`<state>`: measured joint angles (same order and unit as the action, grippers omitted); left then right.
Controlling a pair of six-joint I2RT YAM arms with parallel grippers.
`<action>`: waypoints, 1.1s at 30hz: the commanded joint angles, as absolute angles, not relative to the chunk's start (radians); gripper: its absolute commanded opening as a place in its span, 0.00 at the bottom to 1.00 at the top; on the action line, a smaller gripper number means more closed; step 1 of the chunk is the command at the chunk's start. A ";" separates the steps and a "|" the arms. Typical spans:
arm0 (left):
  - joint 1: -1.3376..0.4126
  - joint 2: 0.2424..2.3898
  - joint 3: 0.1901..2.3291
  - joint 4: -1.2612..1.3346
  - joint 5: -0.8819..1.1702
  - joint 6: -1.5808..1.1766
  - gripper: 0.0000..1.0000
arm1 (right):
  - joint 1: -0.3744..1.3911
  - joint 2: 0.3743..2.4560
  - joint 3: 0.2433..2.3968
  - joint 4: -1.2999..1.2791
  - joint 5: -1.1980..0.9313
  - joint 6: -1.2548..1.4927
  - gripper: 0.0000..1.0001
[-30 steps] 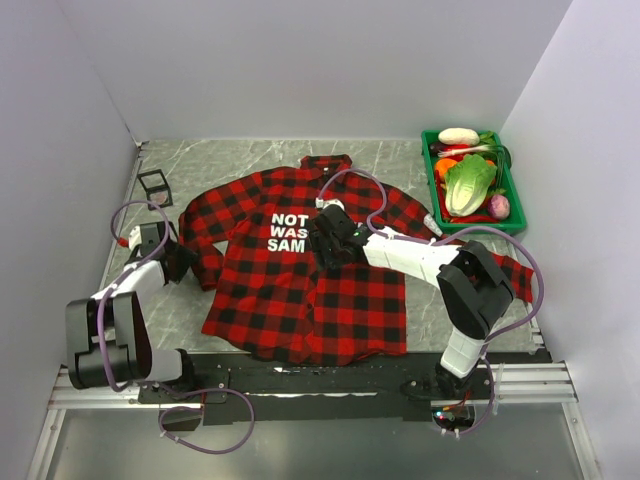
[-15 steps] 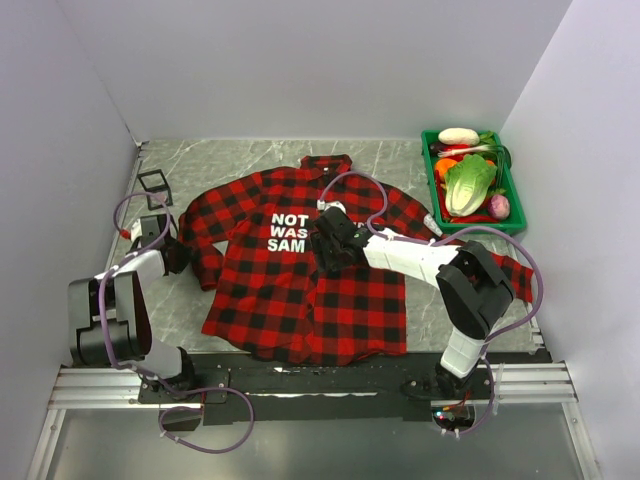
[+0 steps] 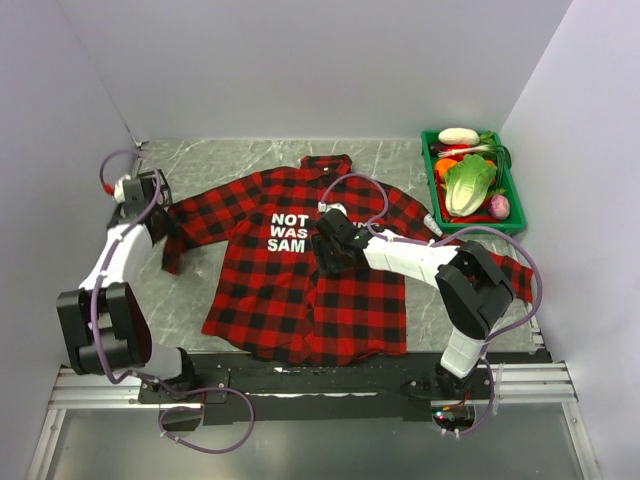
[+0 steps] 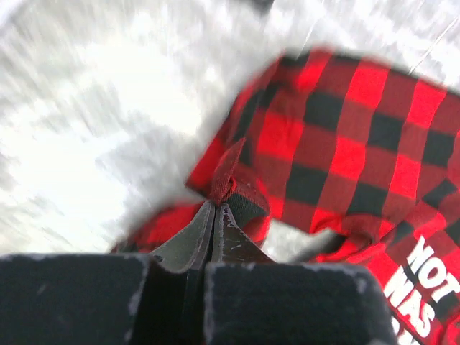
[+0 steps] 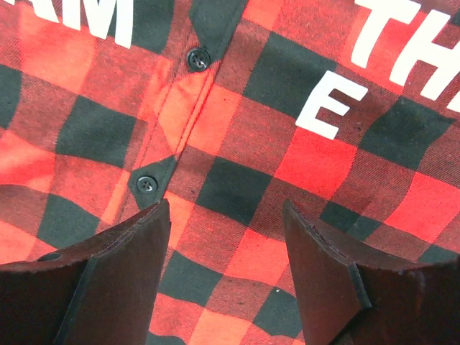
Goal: Pin the brooch onto the clothing
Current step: Flatten out the clothes at the center of the board.
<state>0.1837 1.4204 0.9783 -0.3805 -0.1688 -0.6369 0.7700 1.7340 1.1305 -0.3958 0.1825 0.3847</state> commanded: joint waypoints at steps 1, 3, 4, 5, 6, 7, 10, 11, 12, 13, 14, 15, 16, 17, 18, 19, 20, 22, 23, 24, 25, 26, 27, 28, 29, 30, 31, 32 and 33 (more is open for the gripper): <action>0.190 1.497 1.130 -0.537 -0.268 -0.404 0.01 | 0.775 1.715 1.114 -0.365 0.202 0.393 0.71; 0.192 1.546 1.176 -0.572 -0.342 -0.391 0.01 | 0.776 1.712 1.114 -0.365 0.206 0.390 0.71; 0.192 1.554 1.181 -0.563 -0.334 -0.379 0.01 | 0.775 1.710 1.112 -0.364 0.207 0.390 0.71; 0.192 1.569 1.183 -0.552 -0.331 -0.376 0.01 | 0.776 1.710 1.114 -0.367 0.209 0.390 0.70; 0.190 1.580 1.186 -0.542 -0.360 -0.374 0.01 | 0.775 1.710 1.112 -0.371 0.210 0.390 0.71; 0.190 1.594 1.193 -0.543 -0.379 -0.361 0.01 | 0.775 1.709 1.112 -0.373 0.210 0.391 0.71; 0.189 1.655 1.245 -0.571 -0.471 -0.348 0.01 | 0.775 1.697 1.101 -0.368 0.213 0.394 0.70; 0.189 1.673 1.256 -0.569 -0.486 -0.345 0.01 | 0.776 1.697 1.098 -0.368 0.213 0.394 0.71; 0.186 1.680 1.262 -0.571 -0.495 -0.344 0.01 | 0.775 1.697 1.095 -0.368 0.213 0.394 0.71; 0.180 1.683 1.269 -0.566 -0.508 -0.335 0.01 | 0.776 1.697 1.095 -0.370 0.213 0.396 0.71; 0.172 1.686 1.273 -0.558 -0.518 -0.325 0.01 | 0.775 1.700 1.095 -0.368 0.213 0.396 0.71; 0.160 1.690 1.279 -0.555 -0.528 -0.316 0.01 | 0.776 1.704 1.095 -0.367 0.210 0.397 0.71; 0.155 1.710 1.290 -0.574 -0.554 -0.316 0.01 | 0.776 1.704 1.095 -0.367 0.209 0.397 0.71; 0.147 1.723 1.313 -0.581 -0.569 -0.319 0.01 | 0.776 1.706 1.095 -0.365 0.209 0.397 0.70; 0.134 1.733 1.321 -0.589 -0.590 -0.319 0.01 | 0.775 1.701 1.092 -0.365 0.210 0.397 0.71; 0.126 1.750 1.327 -0.598 -0.609 -0.321 0.01 | 0.775 1.697 1.088 -0.364 0.212 0.399 0.71; 0.117 1.753 1.324 -0.597 -0.650 -0.321 0.01 | 0.775 1.692 1.085 -0.359 0.215 0.397 0.71; 0.092 1.761 1.313 -0.589 -0.682 -0.315 0.01 | 0.776 1.681 1.072 -0.359 0.225 0.400 0.71; 0.087 1.763 1.305 -0.589 -0.710 -0.314 0.01 | 0.776 1.680 1.068 -0.356 0.229 0.399 0.71; 0.083 1.766 1.305 -0.589 -0.719 -0.316 0.01 | 0.775 1.681 1.065 -0.356 0.232 0.400 0.71; 0.074 1.770 1.305 -0.592 -0.732 -0.319 0.01 | 0.776 1.684 1.063 -0.354 0.232 0.402 0.71; 0.069 1.775 1.304 -0.594 -0.742 -0.319 0.01 | 0.775 1.686 1.063 -0.357 0.230 0.400 0.71; 0.064 1.778 1.304 -0.597 -0.768 -0.321 0.01 | 0.776 1.690 1.062 -0.354 0.229 0.402 0.71; 0.054 1.779 1.301 -0.598 -0.782 -0.319 0.02 | 0.776 1.692 1.060 -0.354 0.229 0.402 0.71; 0.048 1.785 1.298 -0.601 -0.799 -0.322 0.03 | 0.776 1.692 1.058 -0.353 0.222 0.400 0.71; 0.040 1.787 1.298 -0.609 -0.820 -0.327 0.05 | 0.775 1.695 1.055 -0.347 0.224 0.402 0.71; 0.037 1.789 1.295 -0.614 -0.828 -0.331 0.07 | 0.775 1.695 1.052 -0.347 0.225 0.400 0.71; 0.034 1.789 1.295 -0.618 -0.836 -0.337 0.09 | 0.773 1.700 1.052 -0.344 0.225 0.400 0.71; 0.031 1.787 1.295 -0.624 -0.842 -0.347 0.20 | 0.772 1.704 1.052 -0.344 0.224 0.400 0.72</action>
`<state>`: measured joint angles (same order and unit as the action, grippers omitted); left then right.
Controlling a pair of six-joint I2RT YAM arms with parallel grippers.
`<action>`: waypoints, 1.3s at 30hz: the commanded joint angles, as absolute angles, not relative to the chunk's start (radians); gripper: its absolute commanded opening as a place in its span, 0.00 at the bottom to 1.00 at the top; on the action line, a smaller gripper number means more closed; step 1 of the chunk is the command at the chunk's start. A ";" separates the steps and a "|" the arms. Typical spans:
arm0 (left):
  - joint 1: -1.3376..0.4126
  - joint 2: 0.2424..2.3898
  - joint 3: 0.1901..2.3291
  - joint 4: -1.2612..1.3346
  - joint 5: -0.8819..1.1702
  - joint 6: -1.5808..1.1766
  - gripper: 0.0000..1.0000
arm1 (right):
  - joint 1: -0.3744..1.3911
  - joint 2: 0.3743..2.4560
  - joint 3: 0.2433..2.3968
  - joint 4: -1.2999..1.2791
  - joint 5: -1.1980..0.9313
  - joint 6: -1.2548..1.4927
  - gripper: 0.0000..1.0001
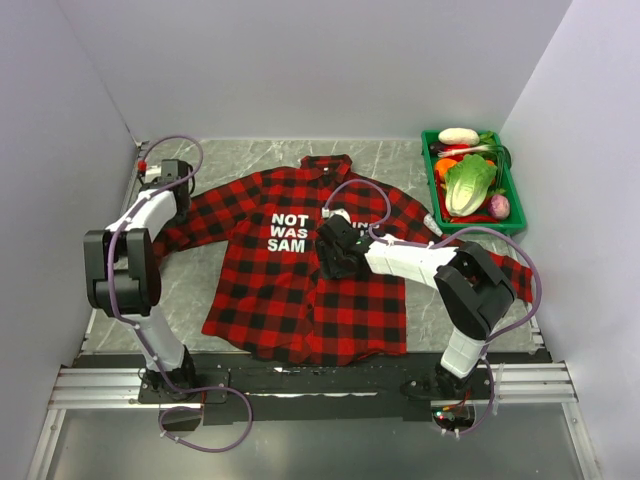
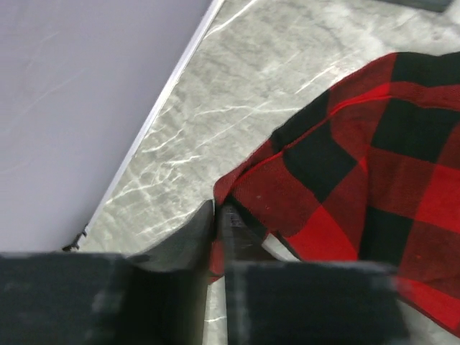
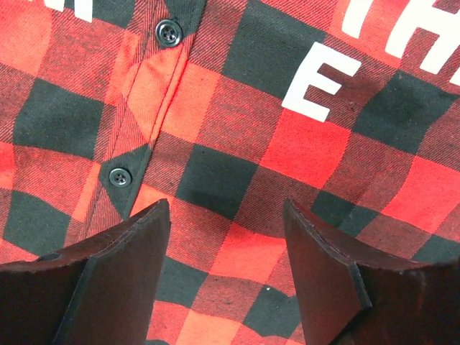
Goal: Pin the brooch onto the clothing
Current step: Flatten out the clothes at the center of the board.
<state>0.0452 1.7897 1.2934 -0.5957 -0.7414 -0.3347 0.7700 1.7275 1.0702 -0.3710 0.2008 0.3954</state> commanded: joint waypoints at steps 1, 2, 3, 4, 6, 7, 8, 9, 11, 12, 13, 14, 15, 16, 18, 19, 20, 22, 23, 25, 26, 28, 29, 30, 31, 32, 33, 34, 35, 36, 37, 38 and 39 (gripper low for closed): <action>0.028 1.778 1.293 -0.624 -0.847 -0.347 0.27 | 0.770 1.710 1.054 -0.345 0.222 0.403 0.72; 0.025 1.770 1.290 -0.620 -0.851 -0.347 0.34 | 0.767 1.723 1.057 -0.351 0.219 0.403 0.72; 0.017 1.758 1.287 -0.615 -0.856 -0.345 0.47 | 0.762 1.729 1.057 -0.354 0.212 0.408 0.72; 0.014 1.738 1.282 -0.604 -0.851 -0.344 0.51 | 0.762 1.733 1.057 -0.362 0.207 0.413 0.72; 0.008 1.715 1.276 -0.597 -0.828 -0.342 0.62 | 0.761 1.744 1.054 -0.370 0.204 0.420 0.72; 0.006 1.697 1.269 -0.594 -0.806 -0.344 0.64 | 0.758 1.744 1.054 -0.374 0.206 0.423 0.72; 0.006 1.687 1.264 -0.591 -0.798 -0.345 0.66 | 0.756 1.743 1.049 -0.383 0.207 0.428 0.72; 0.006 1.678 1.259 -0.591 -0.795 -0.348 0.74 | 0.755 1.741 1.045 -0.388 0.210 0.431 0.72; -0.029 1.652 1.243 -0.588 -0.805 -0.353 0.81 | 0.744 1.740 1.042 -0.405 0.210 0.439 0.72; -0.041 1.643 1.236 -0.588 -0.810 -0.357 0.87 | 0.738 1.741 1.039 -0.408 0.210 0.442 0.72; -0.044 1.625 1.232 -0.589 -0.808 -0.360 0.89 | 0.732 1.740 1.034 -0.408 0.200 0.448 0.72; -0.046 1.615 1.230 -0.592 -0.784 -0.362 0.90 | 0.715 1.740 1.023 -0.405 0.190 0.451 0.72; -0.046 1.597 1.227 -0.594 -0.772 -0.368 0.92 | 0.707 1.743 1.020 -0.400 0.181 0.453 0.72; -0.046 1.588 1.227 -0.600 -0.762 -0.376 0.93 | 0.700 1.743 1.016 -0.400 0.172 0.456 0.72; -0.048 1.548 1.217 -0.607 -0.724 -0.396 0.96 | 0.686 1.741 1.008 -0.402 0.173 0.453 0.72; -0.049 1.530 1.203 -0.601 -0.706 -0.400 0.96 | 0.683 1.741 1.006 -0.402 0.176 0.451 0.72; -0.052 1.510 1.184 -0.591 -0.675 -0.402 0.96 | 0.677 1.740 1.002 -0.403 0.178 0.453 0.72; -0.054 1.453 1.132 -0.584 -0.592 -0.442 0.92 | 0.669 1.735 1.000 -0.413 0.178 0.446 0.72; -0.054 1.436 1.109 -0.581 -0.547 -0.474 0.90 | 0.660 1.732 0.999 -0.413 0.176 0.445 0.72; -0.054 1.378 1.034 -0.577 -0.525 -0.521 0.85 | 0.653 1.715 0.996 -0.410 0.172 0.440 0.72; -0.054 1.358 1.005 -0.569 -0.509 -0.558 0.81 | 0.647 1.712 0.994 -0.403 0.161 0.437 0.72; -0.054 1.307 0.925 -0.561 -0.495 -0.604 0.78 | 0.644 1.704 0.996 -0.393 0.144 0.437 0.72; -0.052 1.293 0.904 -0.564 -0.505 -0.647 0.77 | 0.644 1.703 0.996 -0.390 0.124 0.437 0.72; -0.051 1.272 0.879 -0.572 -0.538 -0.673 0.76 | 0.643 1.700 0.997 -0.387 0.111 0.439 0.72; -0.046 1.263 0.867 -0.574 -0.544 -0.690 0.75 | 0.644 1.694 0.997 -0.380 0.097 0.440 0.72; -0.029 1.252 0.856 -0.565 -0.545 -0.705 0.74 | 0.644 1.687 0.994 -0.374 0.084 0.442 0.72; -0.022 1.235 0.835 -0.551 -0.546 -0.707 0.74 | 0.644 1.681 0.989 -0.367 0.060 0.446 0.72; -0.011 1.230 0.827 -0.528 -0.551 -0.712 0.73 | 0.643 1.666 0.977 -0.353 0.052 0.449 0.72; -0.003 1.232 0.822 -0.519 -0.546 -0.718 0.73 | 0.644 1.657 0.971 -0.348 0.043 0.452 0.72; 0.024 1.242 0.825 -0.514 -0.545 -0.721 0.73 | 0.644 1.651 0.965 -0.342 0.034 0.451 0.72; 0.031 1.252 0.825 -0.505 -0.548 -0.722 0.73 | 0.644 1.640 0.957 -0.339 0.034 0.453 0.72; 0.041 1.264 0.825 -0.483 -0.548 -0.726 0.72 | 0.644 1.635 0.954 -0.339 0.034 0.449 0.72; 0.047 1.293 0.831 -0.479 -0.543 -0.730 0.70 | 0.644 1.629 0.951 -0.341 0.043 0.446 0.72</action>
<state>0.0132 1.2671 0.8211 -0.5663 -0.5453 -0.6750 0.6498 1.6871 0.9718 -0.3561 0.0639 0.4412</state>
